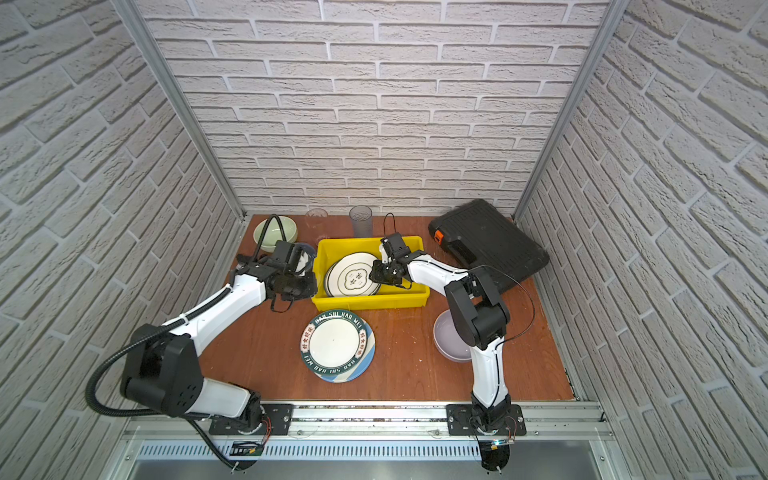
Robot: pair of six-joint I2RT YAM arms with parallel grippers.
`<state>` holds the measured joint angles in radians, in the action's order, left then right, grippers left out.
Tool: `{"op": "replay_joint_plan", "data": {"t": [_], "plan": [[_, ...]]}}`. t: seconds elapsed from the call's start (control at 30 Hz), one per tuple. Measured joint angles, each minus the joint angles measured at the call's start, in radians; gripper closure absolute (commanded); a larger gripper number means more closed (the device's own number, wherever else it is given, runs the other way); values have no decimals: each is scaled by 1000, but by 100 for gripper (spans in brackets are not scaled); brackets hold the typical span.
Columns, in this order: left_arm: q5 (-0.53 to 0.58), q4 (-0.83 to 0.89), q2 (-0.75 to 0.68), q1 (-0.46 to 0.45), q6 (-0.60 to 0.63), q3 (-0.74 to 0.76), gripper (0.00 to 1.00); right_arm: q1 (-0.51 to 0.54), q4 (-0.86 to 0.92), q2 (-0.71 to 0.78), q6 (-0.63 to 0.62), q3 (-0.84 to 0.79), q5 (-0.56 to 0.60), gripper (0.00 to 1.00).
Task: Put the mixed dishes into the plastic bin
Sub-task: 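Lower the white plate into the bin and open the right gripper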
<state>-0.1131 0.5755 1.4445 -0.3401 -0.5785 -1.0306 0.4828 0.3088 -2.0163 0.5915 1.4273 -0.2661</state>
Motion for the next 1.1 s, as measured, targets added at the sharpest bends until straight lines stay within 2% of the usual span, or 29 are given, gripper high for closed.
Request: {"op": "replay_joint_plan", "data": {"t": [0.47,0.57,0.8,1.0,1.1], "plan": [[0,0,-2,1,-2,0,80,34,103,-24,-26,73,79,49],[-1,-2,-9,2,-7,2,80,42,118,-24,-28,79,93,40],[-9,-10,-28,2,-13,2,80,50,132,-24,-31,82,113,39],[-16,-18,-30,2,-20,10,80,61,161,-24,-51,106,146,27],[-19,-18,-30,2,-23,13,80,69,176,-24,-57,120,164,26]]}}
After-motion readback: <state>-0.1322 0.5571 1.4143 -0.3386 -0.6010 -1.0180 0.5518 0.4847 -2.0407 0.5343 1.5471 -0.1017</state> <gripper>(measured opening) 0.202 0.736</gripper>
